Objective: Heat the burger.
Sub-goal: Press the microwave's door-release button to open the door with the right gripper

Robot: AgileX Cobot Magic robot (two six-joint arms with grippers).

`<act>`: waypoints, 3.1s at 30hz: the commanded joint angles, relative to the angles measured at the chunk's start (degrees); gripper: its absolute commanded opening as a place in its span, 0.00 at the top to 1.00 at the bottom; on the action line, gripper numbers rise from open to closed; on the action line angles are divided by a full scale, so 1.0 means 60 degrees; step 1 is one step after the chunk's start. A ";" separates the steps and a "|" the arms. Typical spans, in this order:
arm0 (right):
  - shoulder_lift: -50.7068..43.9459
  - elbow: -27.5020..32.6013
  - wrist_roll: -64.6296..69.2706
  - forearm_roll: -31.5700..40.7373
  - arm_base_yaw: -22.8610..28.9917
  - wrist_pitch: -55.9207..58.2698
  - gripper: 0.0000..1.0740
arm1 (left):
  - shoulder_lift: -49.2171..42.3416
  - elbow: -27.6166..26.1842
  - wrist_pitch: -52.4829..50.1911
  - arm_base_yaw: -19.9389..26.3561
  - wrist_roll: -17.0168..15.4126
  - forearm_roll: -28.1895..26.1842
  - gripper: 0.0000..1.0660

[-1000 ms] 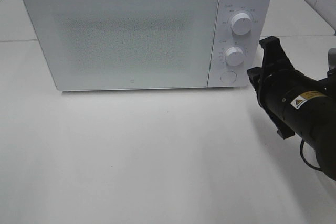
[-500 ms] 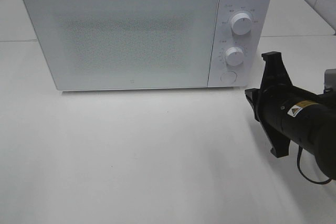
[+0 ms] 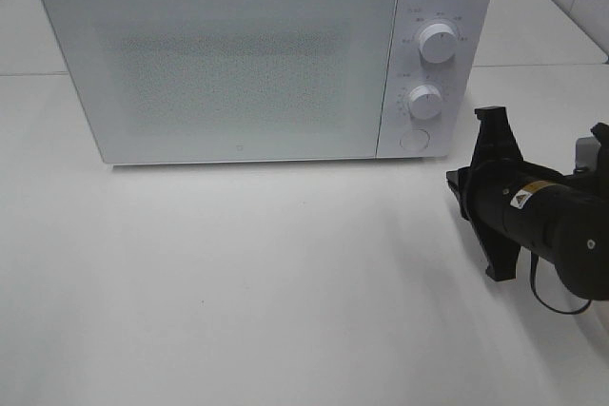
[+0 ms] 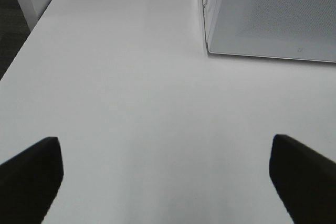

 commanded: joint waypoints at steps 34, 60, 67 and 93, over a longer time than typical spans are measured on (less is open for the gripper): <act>0.2235 -0.3295 0.0688 -0.1633 -0.1022 0.0831 1.00 | -0.0115 0.0019 -0.0162 -0.0019 0.0019 -0.0048 0.06; 0.2349 -0.3867 -0.0010 -0.0678 -0.1232 -0.3342 1.00 | -0.0115 0.0019 -0.0162 -0.0019 0.0019 -0.0048 0.06; 0.2349 -0.4479 -0.0277 -0.0668 -0.1681 -0.3132 1.00 | -0.0115 0.0019 -0.0162 -0.0019 0.0019 -0.0048 0.06; 0.2282 -0.3342 0.0611 -0.0907 -0.0907 -0.2215 1.00 | -0.0115 0.0019 -0.0162 -0.0019 0.0019 -0.0048 0.06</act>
